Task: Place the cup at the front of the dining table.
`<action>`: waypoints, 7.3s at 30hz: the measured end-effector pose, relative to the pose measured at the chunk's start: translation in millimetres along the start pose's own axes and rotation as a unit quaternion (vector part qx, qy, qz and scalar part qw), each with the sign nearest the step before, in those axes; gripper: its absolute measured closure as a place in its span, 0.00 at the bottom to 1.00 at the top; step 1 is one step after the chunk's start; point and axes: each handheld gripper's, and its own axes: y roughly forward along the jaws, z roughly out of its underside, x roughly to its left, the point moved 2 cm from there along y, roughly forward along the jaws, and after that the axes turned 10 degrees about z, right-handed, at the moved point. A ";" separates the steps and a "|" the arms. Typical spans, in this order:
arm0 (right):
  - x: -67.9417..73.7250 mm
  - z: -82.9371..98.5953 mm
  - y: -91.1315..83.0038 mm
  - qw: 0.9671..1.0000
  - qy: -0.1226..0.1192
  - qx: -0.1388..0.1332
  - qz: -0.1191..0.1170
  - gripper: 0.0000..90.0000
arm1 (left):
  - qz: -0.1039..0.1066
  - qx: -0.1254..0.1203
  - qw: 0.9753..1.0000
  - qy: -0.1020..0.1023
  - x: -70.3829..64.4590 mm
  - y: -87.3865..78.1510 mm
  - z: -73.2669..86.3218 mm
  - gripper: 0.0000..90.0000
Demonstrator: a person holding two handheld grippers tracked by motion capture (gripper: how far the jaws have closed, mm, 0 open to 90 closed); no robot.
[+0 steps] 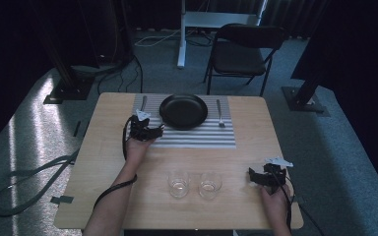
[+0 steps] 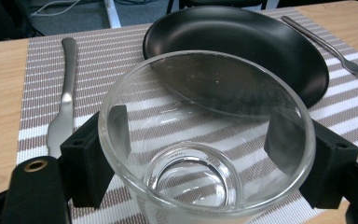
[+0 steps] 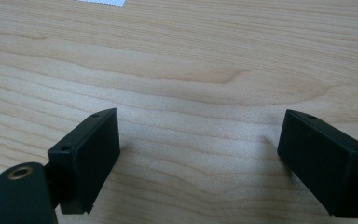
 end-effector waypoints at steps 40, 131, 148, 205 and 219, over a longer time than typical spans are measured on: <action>0.0 0.0 0.0 1.000 0.000 0.000 0.000 0.14 | 0.013 0.014 1.000 -0.012 8.1 22.8 4.6 0.11; 0.1 0.0 0.0 1.000 0.000 0.000 0.000 0.14 | 0.071 0.040 0.997 0.009 1.7 -60.3 69.1 0.02; 0.2 0.0 -0.1 1.000 0.001 0.000 0.000 0.14 | 0.072 0.041 0.997 0.005 16.0 -86.1 93.8 0.02; 0.2 -0.1 -0.2 1.000 0.001 0.001 0.000 0.14 | 0.064 0.042 0.997 0.005 33.0 -170.4 148.6 0.02; 0.2 -0.1 -0.2 1.000 0.001 0.001 0.000 0.14 | 0.065 0.049 0.997 -0.003 41.4 -188.1 162.9 0.02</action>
